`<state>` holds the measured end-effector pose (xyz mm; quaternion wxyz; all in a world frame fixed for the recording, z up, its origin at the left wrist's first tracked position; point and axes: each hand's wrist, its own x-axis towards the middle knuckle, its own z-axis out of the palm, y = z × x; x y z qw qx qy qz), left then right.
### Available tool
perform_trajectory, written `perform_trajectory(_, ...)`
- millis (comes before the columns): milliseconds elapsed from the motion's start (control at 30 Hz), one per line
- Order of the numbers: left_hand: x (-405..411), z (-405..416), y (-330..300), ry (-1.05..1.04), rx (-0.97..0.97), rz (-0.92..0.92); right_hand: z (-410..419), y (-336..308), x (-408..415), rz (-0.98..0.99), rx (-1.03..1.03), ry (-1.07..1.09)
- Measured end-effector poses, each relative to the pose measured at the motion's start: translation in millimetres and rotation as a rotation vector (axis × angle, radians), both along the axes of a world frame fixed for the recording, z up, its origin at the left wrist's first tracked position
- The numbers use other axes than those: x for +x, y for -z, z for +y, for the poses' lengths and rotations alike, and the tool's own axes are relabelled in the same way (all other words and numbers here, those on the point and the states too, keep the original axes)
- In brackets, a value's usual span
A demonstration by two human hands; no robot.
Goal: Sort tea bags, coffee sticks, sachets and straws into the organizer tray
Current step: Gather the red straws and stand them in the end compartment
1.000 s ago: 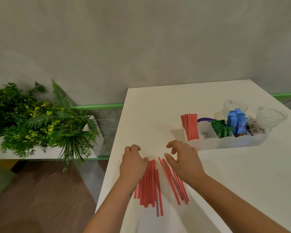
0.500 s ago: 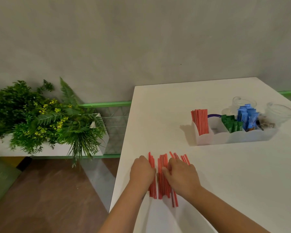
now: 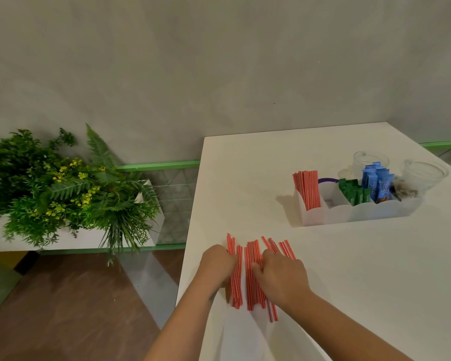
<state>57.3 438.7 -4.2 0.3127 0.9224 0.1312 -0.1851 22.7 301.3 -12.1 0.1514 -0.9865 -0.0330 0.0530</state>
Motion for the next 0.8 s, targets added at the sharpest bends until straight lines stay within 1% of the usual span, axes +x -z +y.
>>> perform_trajectory(233, -4, 10, -2, -0.018, -0.164, -0.04, 14, -3, 7, -0.002, -0.188, -0.049)
perform_trajectory(333, -5, 14, -3, 0.009, -0.147, -0.07, 16, -5, 7, -0.006, -0.318, -0.146)
perform_trajectory(433, -7, 15, -4, 0.004, -0.153, -0.073, 17, -6, 9, 0.039, -0.434, -0.236)
perform_trajectory(633, -7, 14, -1, -0.096, -0.271, 0.006, 17, -9, 15, 0.065, -0.404, -0.221)
perform_trajectory(800, -4, 8, -1, -0.274, -0.483, 0.049, 11, -14, 17, 0.071, -0.326, -0.187)
